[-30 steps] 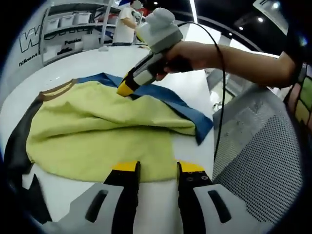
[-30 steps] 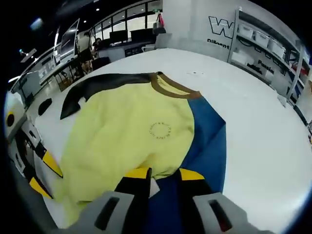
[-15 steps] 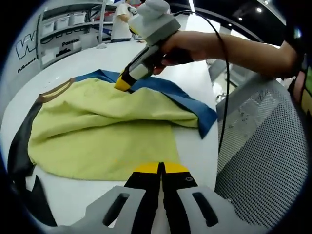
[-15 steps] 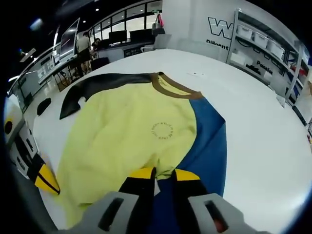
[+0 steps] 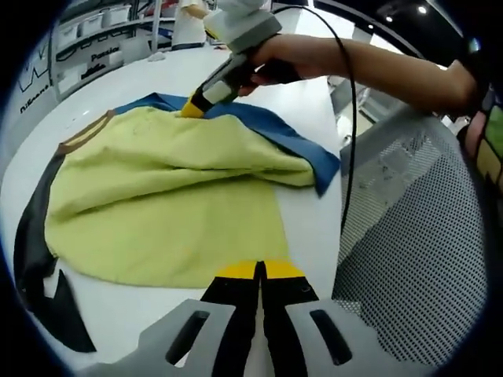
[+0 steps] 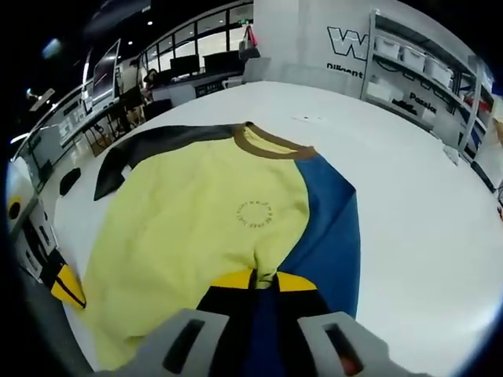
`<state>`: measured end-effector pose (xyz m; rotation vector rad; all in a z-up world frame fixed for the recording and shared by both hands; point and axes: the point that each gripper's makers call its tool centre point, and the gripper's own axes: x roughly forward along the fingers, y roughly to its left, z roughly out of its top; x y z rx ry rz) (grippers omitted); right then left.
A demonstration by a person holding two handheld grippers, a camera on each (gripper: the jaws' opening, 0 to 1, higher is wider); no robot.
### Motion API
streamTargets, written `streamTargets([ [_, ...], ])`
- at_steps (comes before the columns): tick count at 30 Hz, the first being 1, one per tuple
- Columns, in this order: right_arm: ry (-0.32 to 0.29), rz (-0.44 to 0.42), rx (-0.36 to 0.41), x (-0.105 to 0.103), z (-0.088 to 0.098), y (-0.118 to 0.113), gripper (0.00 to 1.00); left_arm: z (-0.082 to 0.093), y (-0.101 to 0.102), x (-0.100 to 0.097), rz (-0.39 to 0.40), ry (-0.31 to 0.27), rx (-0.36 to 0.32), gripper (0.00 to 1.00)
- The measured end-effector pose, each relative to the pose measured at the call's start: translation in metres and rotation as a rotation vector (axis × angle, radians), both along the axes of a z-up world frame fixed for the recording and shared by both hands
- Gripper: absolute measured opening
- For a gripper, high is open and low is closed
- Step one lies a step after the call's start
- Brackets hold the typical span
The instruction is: Fold the garment on the visible template until the final outline fits inside the template.
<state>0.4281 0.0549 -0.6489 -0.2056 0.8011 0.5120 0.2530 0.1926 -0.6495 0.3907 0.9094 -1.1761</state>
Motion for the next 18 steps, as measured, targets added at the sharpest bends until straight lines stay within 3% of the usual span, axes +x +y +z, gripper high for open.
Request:
streamTargets([
  [6, 0.004, 0.008, -0.006, 0.003, 0.000, -0.002, 0.02, -0.001, 0.018, -0.008, 0.009, 0.018, 0.025, 0.00],
  [14, 0.003, 0.009, -0.007, 0.004, 0.000, -0.003, 0.02, -0.002, 0.023, -0.011, 0.026, 0.030, 0.018, 0.00],
  [18, 0.010, 0.012, -0.012, 0.007, 0.000, -0.006, 0.02, -0.002, 0.041, -0.020, 0.038, 0.055, 0.071, 0.00],
])
